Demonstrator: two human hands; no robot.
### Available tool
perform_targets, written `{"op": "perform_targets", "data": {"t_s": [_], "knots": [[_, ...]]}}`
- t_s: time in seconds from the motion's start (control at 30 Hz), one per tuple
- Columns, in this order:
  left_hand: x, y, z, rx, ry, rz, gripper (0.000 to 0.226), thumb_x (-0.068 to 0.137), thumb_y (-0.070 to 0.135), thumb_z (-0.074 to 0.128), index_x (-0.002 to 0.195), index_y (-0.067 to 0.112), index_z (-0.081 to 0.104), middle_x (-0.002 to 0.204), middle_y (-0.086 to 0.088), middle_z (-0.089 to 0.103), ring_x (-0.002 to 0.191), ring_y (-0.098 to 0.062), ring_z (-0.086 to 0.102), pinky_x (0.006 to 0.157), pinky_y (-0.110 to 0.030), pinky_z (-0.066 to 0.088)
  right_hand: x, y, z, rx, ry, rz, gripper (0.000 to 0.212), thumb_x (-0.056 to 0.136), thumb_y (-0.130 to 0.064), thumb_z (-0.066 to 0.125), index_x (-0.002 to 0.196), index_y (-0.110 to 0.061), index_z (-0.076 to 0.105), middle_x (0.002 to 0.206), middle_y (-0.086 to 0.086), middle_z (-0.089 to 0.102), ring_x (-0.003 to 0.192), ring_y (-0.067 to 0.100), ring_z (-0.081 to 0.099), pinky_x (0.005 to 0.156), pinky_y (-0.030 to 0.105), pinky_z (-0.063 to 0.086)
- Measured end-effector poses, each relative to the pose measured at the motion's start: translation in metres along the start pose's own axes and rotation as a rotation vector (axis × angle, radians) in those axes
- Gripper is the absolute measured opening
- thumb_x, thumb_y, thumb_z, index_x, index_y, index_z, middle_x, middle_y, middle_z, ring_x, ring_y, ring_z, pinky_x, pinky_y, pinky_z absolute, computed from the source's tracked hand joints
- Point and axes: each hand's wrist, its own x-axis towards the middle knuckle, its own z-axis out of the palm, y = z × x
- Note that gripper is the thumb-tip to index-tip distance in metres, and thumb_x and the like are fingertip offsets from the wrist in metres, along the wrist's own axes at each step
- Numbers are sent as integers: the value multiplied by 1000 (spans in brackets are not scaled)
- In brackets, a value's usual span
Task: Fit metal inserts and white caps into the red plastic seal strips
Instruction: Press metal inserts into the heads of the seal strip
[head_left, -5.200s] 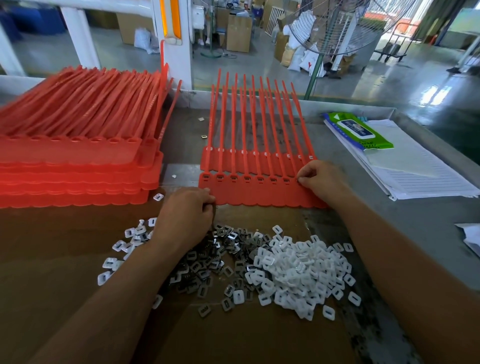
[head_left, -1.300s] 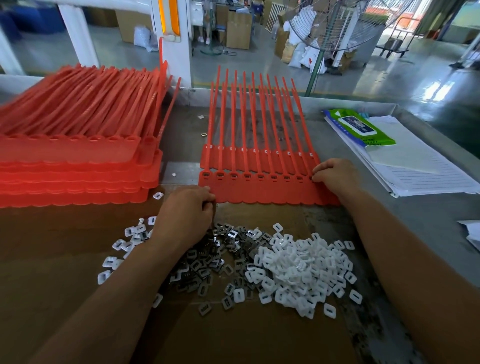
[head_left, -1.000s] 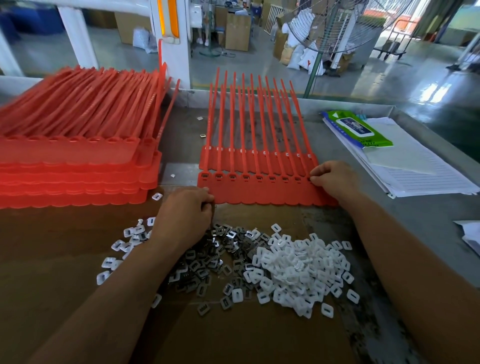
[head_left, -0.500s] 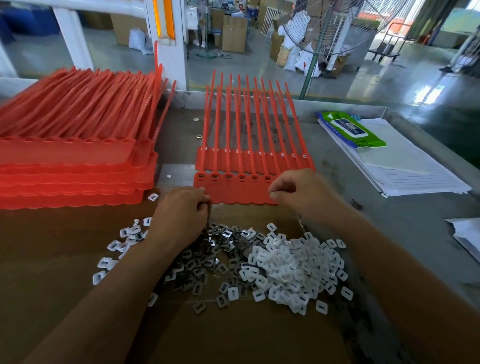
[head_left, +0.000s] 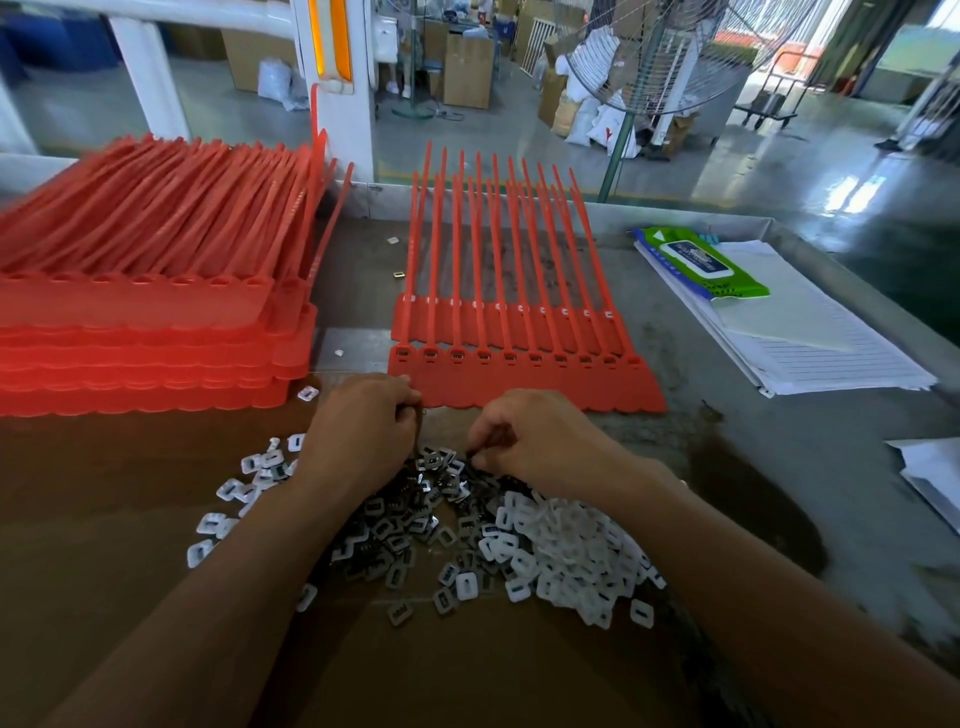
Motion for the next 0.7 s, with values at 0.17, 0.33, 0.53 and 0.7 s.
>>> {"op": "perform_targets", "data": {"t_s": [0.17,0.33,0.53,0.7], "knots": [[1,-1,0,-1,-6,0,27,83,7,52,106,8,66,121,-4,60,113,-16,53,97,-21,32,0,2,0,49,1,21,8,77,-12,71,81,-17,66,70,-18,53,64,-6,49,59,5,40],[1,-1,1,-6,-6,0,27,83,6,52,105,8,67,121,-4,60,112,-17,54,98,-23,33,-2,5,0,101,-21,6,9,81,-9,66,84,-16,62,71,-15,56,65,-4,53,62,10,44],[1,0,0,4,-5,1,27,83,7,53,106,9,66,121,-4,60,112,-16,54,98,-22,32,-8,7,-5,115,24,-20,12,84,-6,62,85,-16,68,66,-21,55,63,-16,53,61,1,41],[0,0,-1,-7,-10,-5,27,83,6,52,107,9,66,122,-4,59,113,-16,54,98,-22,32,-12,14,-13,165,86,36,16,85,-7,61,80,-23,63,69,-18,58,62,-12,54,60,3,42]]}}
